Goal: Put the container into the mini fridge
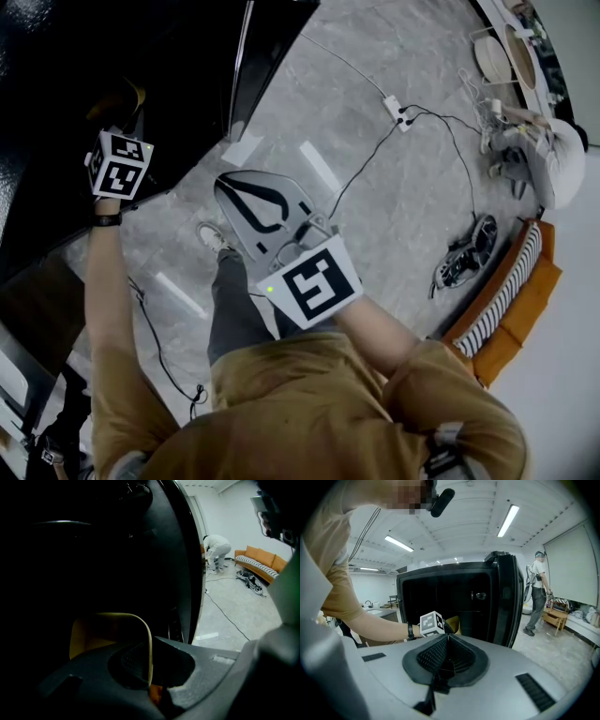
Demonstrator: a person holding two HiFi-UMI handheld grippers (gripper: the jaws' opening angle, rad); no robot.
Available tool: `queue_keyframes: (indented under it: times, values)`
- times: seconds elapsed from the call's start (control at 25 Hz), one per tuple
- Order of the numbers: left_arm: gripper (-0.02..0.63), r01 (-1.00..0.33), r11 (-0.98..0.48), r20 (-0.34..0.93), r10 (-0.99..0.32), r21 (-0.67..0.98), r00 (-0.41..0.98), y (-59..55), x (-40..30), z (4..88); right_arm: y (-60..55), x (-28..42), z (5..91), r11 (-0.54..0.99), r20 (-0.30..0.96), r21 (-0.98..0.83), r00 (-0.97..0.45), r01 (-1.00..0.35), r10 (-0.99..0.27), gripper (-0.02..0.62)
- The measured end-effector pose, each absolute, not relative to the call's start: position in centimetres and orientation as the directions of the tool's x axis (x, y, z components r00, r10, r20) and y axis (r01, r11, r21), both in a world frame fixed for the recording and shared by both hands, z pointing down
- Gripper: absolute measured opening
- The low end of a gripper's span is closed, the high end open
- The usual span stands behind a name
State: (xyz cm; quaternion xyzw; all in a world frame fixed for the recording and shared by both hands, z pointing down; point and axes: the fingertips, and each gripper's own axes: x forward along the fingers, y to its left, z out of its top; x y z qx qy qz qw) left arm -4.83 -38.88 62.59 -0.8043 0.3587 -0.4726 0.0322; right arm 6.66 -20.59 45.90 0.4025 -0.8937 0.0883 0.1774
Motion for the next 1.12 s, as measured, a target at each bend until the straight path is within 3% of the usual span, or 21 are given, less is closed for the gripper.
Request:
queue_keyframes:
  times: [0.72,0.92,1.12]
  values:
    - [0.015,-0.590,-0.717,0.733,-0.617,-0.373,0.286,-40.1,-4.8,62.7,-21.3,7.7,45.7,0.636,0.378,-0.009,-0.592,-0.771,-0.712,0.003]
    - [0.040,-0.619,-0.695,0.711,-0.638,-0.365,0.297,-40.3,-5.0,61.5,-21.3,7.8,45.4,0.636,0.373,-0.003,-0.591,-0.772,-0.715,0.002]
    - [0.117,-0.621,-0.694,0.708,-0.639,-0.363,0.301,-40.4,-3.8,61.3,-21.6,9.2,45.3,0.635,0.368,-0.010,-0.594,-0.772,-0.716,0.003]
